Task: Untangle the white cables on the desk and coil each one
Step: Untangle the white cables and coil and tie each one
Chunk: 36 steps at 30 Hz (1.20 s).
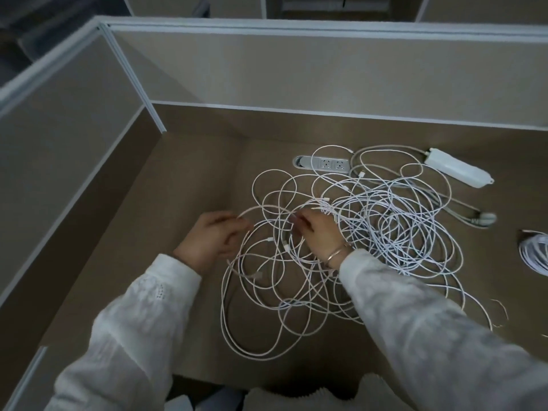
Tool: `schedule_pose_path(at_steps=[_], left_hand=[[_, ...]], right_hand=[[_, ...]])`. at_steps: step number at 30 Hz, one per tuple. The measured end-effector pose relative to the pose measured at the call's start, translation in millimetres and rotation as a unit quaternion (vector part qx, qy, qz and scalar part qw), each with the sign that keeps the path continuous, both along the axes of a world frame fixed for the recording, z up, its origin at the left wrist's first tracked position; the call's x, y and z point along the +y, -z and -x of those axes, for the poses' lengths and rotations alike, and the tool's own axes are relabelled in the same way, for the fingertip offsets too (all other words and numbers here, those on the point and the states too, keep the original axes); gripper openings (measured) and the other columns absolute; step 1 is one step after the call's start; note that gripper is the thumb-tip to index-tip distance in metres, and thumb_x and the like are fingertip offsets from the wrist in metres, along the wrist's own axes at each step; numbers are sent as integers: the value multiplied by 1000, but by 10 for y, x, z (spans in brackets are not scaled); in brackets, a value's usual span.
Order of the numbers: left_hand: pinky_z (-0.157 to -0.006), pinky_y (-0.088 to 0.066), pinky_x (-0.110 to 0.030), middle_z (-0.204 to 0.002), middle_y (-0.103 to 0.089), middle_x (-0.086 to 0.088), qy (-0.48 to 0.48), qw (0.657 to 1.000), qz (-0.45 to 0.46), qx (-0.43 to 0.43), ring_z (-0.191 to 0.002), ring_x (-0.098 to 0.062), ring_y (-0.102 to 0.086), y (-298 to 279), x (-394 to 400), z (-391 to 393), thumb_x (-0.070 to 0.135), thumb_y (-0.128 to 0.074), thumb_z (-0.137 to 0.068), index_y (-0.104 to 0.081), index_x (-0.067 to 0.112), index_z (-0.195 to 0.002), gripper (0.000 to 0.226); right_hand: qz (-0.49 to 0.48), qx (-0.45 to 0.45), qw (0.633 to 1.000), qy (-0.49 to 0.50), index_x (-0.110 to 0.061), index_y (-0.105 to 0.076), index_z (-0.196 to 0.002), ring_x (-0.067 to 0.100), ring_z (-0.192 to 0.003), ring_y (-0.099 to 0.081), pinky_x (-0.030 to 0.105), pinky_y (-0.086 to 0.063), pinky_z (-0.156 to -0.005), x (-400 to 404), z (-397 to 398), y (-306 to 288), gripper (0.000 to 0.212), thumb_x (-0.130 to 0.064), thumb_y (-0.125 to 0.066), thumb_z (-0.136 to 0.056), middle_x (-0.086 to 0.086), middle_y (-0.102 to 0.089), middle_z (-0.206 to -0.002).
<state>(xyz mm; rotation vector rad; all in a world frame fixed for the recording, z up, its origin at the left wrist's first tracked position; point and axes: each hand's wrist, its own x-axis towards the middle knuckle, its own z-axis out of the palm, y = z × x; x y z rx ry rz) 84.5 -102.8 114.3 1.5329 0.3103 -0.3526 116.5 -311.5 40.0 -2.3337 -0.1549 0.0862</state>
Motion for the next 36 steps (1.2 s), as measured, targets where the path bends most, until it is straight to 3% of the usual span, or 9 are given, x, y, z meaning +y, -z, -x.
schedule_pose_path(at_steps=[5, 9, 12, 16, 20, 24, 29, 32, 36], left_hand=[[-41, -41, -17, -46, -33, 4, -88, 982, 159, 45, -35, -8, -32, 28, 187, 79, 13, -46, -95, -70, 8, -73, 32], [-41, -38, -16, -52, -44, 6, -80, 969, 228, 48, -39, -5, -34, 89, 209, 168, 12, -64, -75, -75, 6, -83, 15], [-49, -48, -17, -86, -72, -5, -58, 953, 296, 34, -57, -8, -60, 171, 146, 214, 9, -74, -53, -68, 0, -103, 51], [-60, -57, -29, -101, -73, -7, -2, 990, 141, -11, -86, -22, -72, 230, -232, 303, 0, -52, -91, -65, 5, -107, 21], [-60, -56, -25, -87, -75, -3, 152, 987, -28, -46, -75, -17, -72, 288, -569, 359, 8, -54, -96, -67, 5, -99, 14], [-57, -56, -28, -64, -69, -9, 269, 963, -28, 7, -55, -22, -67, 160, -807, 413, 11, -55, -96, -67, 9, -85, 17], [-39, -44, -21, -43, -52, -8, 248, 955, 61, 153, -31, -20, -50, 28, -887, 477, 9, -46, -96, -58, 4, -79, 22], [-41, -37, -20, -39, -34, 1, 280, 932, 107, 202, -28, -11, -31, -1, -822, 459, 18, -51, -89, -61, 5, -78, 19], [-47, -42, -22, -37, -23, 10, 311, 906, 180, 226, -30, -5, -23, 92, -790, 468, 33, -46, -91, -59, 13, -70, 32]], right_hand=[[-8, 34, 999, 20, -14, -58, -97, 21, -60, -62, 32, -52, -62, -315, 377, 40, 14, -25, -62, -90, 5, -70, -75], [66, -8, 998, 11, -14, -63, -86, 19, -65, -64, 31, -51, -63, -645, 754, 127, 11, -24, -67, -86, 0, -69, -76], [108, -59, 992, 25, -15, -66, -80, 19, -62, -64, 21, -43, -59, -794, 989, 69, 6, -12, -71, -80, 0, -68, -72], [142, -41, 982, -118, -16, -71, -88, 24, -77, -66, 28, -49, -71, -756, 1261, -149, 18, -3, -66, -77, 2, -66, -86], [136, -100, 965, -199, -25, -68, -96, 16, -76, -66, 30, -53, -61, -570, 1380, -453, 15, -25, -56, -88, -9, -63, -95], [34, -128, 981, -141, -22, -65, -85, 11, -69, -59, 29, -50, -61, -460, 1223, -698, 9, -29, -59, -84, -8, -59, -88], [-63, -8, 994, -94, -20, -64, -82, 7, -84, -60, 22, -46, -79, -539, 1020, -715, 5, -17, -67, -83, -5, -65, -90], [-186, 151, 965, -107, -8, -60, -85, 5, -70, -63, 16, -45, -68, -585, 1001, -727, 4, -7, -63, -88, -1, -69, -77], [-299, 232, 925, -38, -4, -54, -86, 25, -49, -61, 24, -44, -47, -588, 1045, -670, 8, -7, -59, -91, 9, -62, -61]])
